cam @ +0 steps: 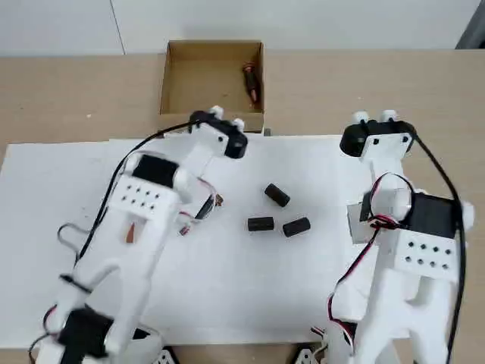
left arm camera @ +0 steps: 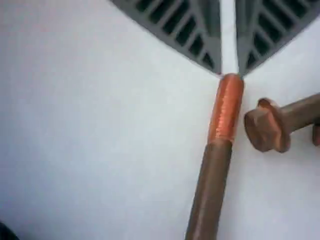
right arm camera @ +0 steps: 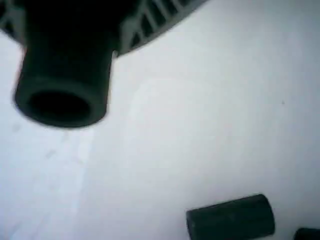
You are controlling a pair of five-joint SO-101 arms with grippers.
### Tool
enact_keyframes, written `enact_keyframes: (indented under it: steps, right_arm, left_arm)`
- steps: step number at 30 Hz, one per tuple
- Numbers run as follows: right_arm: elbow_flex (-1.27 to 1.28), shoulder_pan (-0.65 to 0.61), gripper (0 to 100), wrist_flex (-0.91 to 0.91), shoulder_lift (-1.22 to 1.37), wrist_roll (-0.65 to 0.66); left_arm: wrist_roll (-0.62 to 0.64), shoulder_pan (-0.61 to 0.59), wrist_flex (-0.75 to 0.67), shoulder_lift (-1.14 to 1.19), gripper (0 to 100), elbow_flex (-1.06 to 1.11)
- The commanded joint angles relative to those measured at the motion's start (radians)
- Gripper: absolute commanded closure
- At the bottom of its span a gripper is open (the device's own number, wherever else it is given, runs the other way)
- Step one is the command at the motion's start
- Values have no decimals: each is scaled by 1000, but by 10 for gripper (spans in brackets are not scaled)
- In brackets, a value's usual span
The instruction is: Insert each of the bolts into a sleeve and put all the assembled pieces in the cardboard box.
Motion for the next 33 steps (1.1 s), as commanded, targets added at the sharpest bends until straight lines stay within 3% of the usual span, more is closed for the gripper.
enact_keyframes:
  steps: [1,15,33]
  right_arm:
    - [-6,8,996,1,-28,-12]
    - [68,7,996,-22,-28,-6]
    - [68,7,996,-27,-21,-5]
  left_arm:
    - [-25,9,40,92,990,-110]
    - [-87,8,61,427,909,-389]
    - [-135,6,-9,545,885,-404]
